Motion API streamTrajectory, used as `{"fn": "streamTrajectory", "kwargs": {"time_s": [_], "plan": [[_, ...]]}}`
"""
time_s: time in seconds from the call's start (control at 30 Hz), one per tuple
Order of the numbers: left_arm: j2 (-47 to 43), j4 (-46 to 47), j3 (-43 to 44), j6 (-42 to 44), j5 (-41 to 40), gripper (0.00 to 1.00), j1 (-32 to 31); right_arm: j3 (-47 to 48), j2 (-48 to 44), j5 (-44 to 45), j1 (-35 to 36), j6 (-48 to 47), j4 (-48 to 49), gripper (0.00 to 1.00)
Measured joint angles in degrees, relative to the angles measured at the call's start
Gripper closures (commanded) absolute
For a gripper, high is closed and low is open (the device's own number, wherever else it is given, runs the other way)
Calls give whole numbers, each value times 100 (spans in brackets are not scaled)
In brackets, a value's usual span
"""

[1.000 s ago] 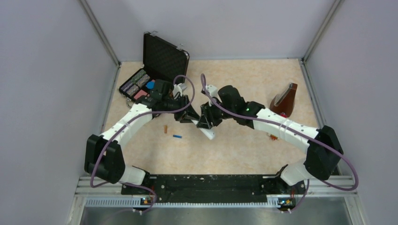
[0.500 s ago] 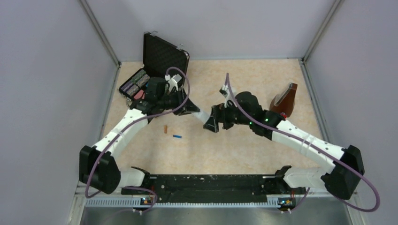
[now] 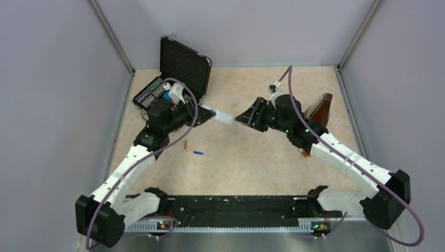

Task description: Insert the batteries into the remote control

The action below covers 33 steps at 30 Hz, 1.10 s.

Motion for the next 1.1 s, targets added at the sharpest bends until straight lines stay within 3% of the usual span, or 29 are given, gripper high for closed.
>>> {"fn": "streamTrajectory", "kwargs": {"time_s": [0.2, 0.5, 1.1], "plan": [[-144, 372, -87, -133, -90, 100, 0, 33, 92, 4, 0, 485, 28, 54], [-153, 433, -197, -238, 50, 100, 0, 33, 337, -37, 0, 651, 225, 71], [-153, 507, -267, -385, 229, 100, 0, 33, 616, -105, 0, 619, 433, 71]]}}
